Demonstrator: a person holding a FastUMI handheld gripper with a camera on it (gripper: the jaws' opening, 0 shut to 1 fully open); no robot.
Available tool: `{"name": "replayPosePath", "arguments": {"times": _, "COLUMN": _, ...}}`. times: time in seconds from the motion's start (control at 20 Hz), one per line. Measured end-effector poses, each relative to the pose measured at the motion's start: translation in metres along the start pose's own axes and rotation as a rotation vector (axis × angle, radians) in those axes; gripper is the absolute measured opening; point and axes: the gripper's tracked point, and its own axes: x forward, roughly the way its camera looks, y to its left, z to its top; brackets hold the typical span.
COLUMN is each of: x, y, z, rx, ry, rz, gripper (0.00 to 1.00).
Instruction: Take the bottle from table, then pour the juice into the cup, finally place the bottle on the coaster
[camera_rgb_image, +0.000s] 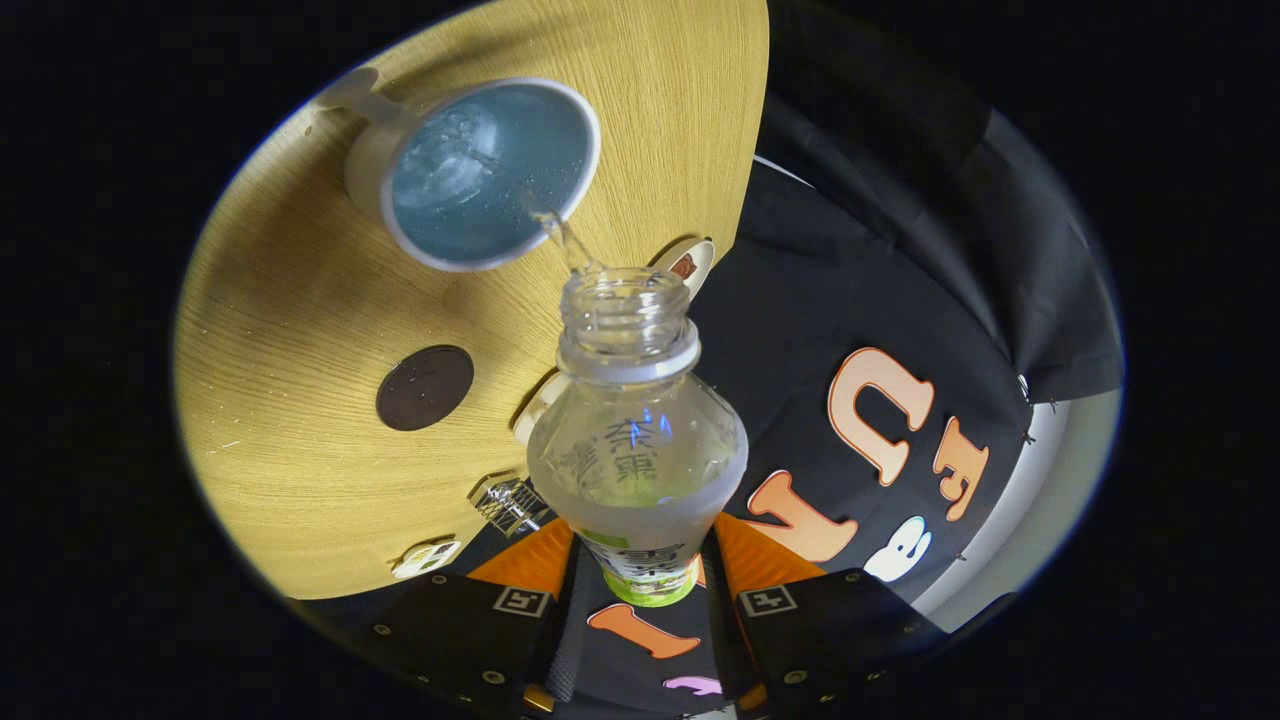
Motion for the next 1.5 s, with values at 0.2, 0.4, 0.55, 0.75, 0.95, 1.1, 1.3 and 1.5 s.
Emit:
{"name": "replayPosePath", "arguments": {"times": 0.2, "x": -0.001, "y": -0.006, "z": 0.0, "rx": -0.026, "ry": -0.003, "rz": -0.004, "gripper": 0.54}}
{"name": "replayPosePath", "arguments": {"times": 0.4, "x": 0.002, "y": -0.009, "z": 0.002, "rx": -0.053, "ry": -0.019, "rz": -0.007, "gripper": 0.54}}
{"name": "replayPosePath", "arguments": {"times": 0.55, "x": 0.002, "y": -0.01, "z": 0.001, "rx": -0.064, "ry": -0.025, "rz": -0.014, "gripper": 0.54}}
{"name": "replayPosePath", "arguments": {"times": 0.75, "x": 0.003, "y": -0.011, "z": 0.002, "rx": -0.079, "ry": -0.036, "rz": -0.017, "gripper": 0.54}}
{"name": "replayPosePath", "arguments": {"times": 0.95, "x": 0.003, "y": -0.011, "z": 0.005, "rx": -0.091, "ry": -0.047, "rz": -0.014, "gripper": 0.54}}
{"name": "replayPosePath", "arguments": {"times": 1.1, "x": 0.003, "y": -0.016, "z": 0.006, "rx": -0.108, "ry": -0.058, "rz": -0.028, "gripper": 0.54}}
{"name": "replayPosePath", "arguments": {"times": 1.3, "x": 0.005, "y": -0.014, "z": 0.007, "rx": -0.114, "ry": -0.059, "rz": -0.028, "gripper": 0.54}}
{"name": "replayPosePath", "arguments": {"times": 1.5, "x": 0.005, "y": -0.016, "z": 0.007, "rx": -0.106, "ry": -0.061, "rz": -0.036, "gripper": 0.54}}
